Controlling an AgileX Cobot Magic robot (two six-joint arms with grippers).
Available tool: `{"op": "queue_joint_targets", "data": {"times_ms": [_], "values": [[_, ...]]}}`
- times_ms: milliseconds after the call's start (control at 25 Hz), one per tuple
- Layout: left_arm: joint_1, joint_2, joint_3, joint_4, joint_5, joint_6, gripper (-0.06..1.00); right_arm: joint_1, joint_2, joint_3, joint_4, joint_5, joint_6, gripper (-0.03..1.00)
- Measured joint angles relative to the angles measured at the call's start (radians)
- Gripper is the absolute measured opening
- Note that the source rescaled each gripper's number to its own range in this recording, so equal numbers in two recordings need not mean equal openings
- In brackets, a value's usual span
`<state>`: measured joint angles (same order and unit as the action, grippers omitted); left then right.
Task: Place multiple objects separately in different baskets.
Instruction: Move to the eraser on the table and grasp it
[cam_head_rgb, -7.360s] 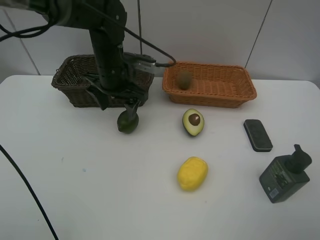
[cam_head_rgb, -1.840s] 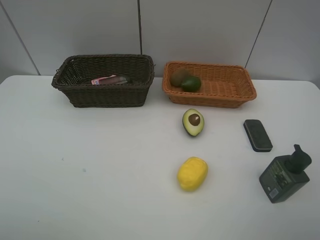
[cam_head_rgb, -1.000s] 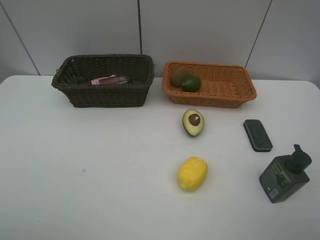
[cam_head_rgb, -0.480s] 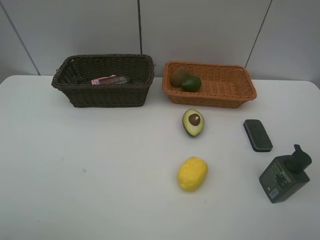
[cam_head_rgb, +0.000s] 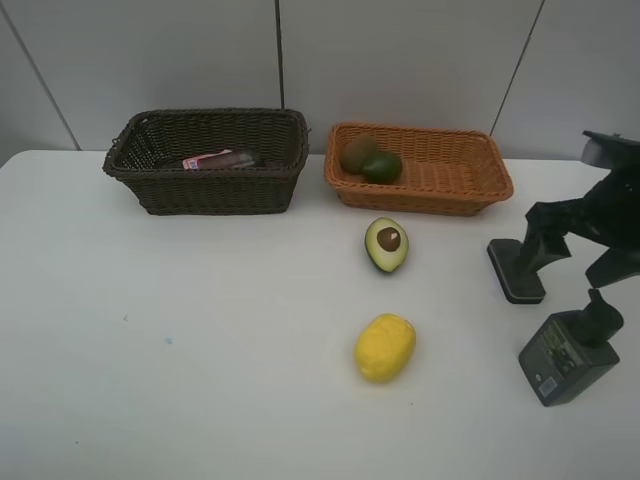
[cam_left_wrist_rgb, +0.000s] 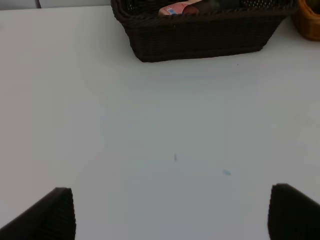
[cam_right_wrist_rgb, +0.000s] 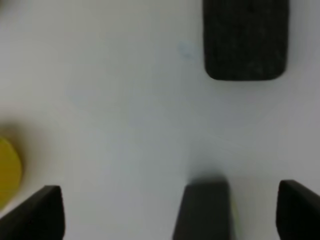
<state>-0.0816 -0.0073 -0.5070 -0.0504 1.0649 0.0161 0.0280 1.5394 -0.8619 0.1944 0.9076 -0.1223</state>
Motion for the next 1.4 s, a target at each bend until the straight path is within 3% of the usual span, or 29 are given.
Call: {"op": "queue_joint_targets", "data": {"times_ms": [160, 360, 840, 1160, 1280, 1400], "values": [[0.0, 0.0, 0.0, 0.0, 0.0, 0.0, 1.0, 0.0, 0.094, -0.029, 0.044, -0.02, -0.064, 1.0], [0.0, 0.0, 0.0, 0.0, 0.0, 0.0, 1.0, 0.0, 0.194, -0.078, 0.003, -0.077, -0.078, 1.0], [0.0, 0.0, 0.0, 0.0, 0.0, 0.0, 1.0, 0.0, 0.327, -0.099, -0.074, -0.318, -0.081, 1.0], [0.0, 0.0, 0.0, 0.0, 0.0, 0.0, 1.0, 0.0, 0.369, -0.099, -0.08, -0.376, -0.081, 0.99], [0.0, 0.0, 0.0, 0.0, 0.0, 0.0, 1.0, 0.0, 0.37, -0.1, -0.08, -0.387, -0.081, 0.82], [0.0, 0.0, 0.0, 0.0, 0.0, 0.0, 1.0, 0.0, 0.382, -0.1, -0.096, -0.396, -0.081, 0.55]]}}
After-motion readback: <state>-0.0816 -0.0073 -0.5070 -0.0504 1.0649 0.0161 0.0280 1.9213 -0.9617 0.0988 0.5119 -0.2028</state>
